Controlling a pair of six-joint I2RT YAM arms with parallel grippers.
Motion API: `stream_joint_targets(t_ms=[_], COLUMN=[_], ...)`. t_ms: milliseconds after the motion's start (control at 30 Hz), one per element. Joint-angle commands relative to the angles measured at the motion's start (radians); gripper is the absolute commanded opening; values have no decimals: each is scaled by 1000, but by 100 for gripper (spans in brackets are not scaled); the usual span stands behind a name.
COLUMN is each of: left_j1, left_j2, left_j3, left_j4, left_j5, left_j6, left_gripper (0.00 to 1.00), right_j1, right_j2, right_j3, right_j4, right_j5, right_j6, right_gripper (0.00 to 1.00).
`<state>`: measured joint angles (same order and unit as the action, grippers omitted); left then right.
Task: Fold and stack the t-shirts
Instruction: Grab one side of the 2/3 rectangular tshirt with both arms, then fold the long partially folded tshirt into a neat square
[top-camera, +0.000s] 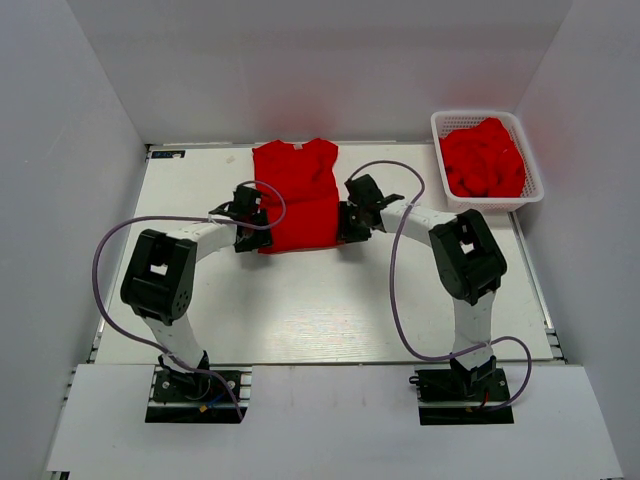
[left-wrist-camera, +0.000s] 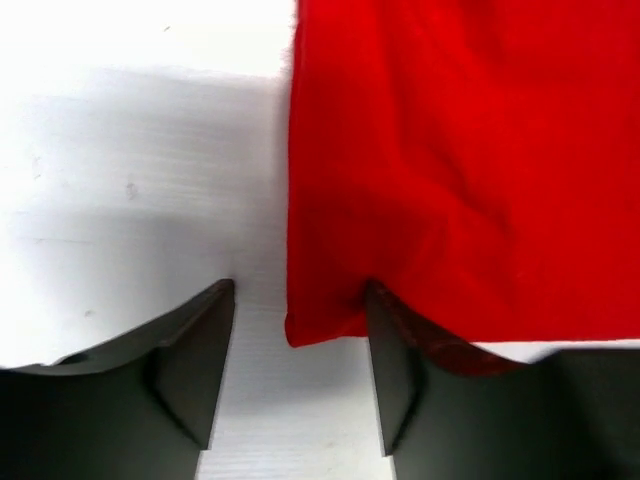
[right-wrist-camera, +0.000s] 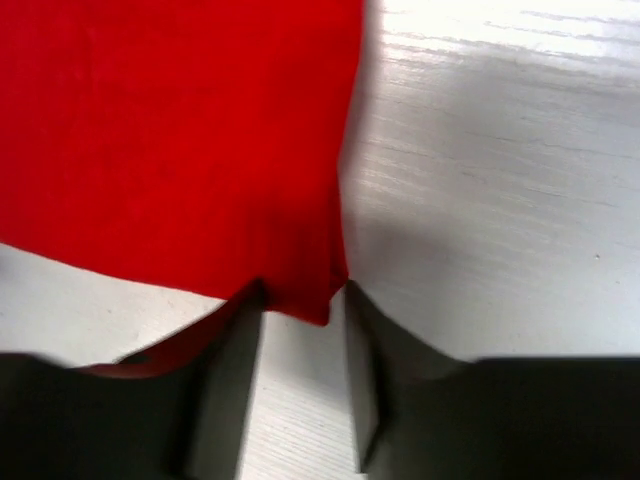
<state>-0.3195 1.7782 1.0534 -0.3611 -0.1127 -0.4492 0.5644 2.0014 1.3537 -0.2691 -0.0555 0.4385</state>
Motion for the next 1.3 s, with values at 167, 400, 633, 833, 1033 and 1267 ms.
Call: stream_joint_targets(t_ms=[167, 400, 633, 833, 1033, 1267], left_j1=[-24, -45, -85, -133, -142, -142], left_j2=[18, -149, -381, -542, -712, -617], left_j3=[-73, -177, -260, -297, -187, 6], left_j4=[50, 45, -108, -265, -391, -416], left_j5=[104, 102, 120, 208, 159, 4], left_j6=[-2, -42, -74, -95, -129, -120], left_gripper=[28, 0, 0, 0, 0, 0], right_j1=[8, 11, 41, 81, 91, 81], right_j2=[16, -110, -346, -549, -702, -673], right_j3=[4, -103, -303, -396, -358, -233], right_j4=[-1, -4, -93, -246, -279, -260], right_j5=[25, 42, -3, -37, -3, 131], right_j6=[45, 29, -3, -6, 5, -3], right_gripper=[6, 0, 0, 0, 0, 0])
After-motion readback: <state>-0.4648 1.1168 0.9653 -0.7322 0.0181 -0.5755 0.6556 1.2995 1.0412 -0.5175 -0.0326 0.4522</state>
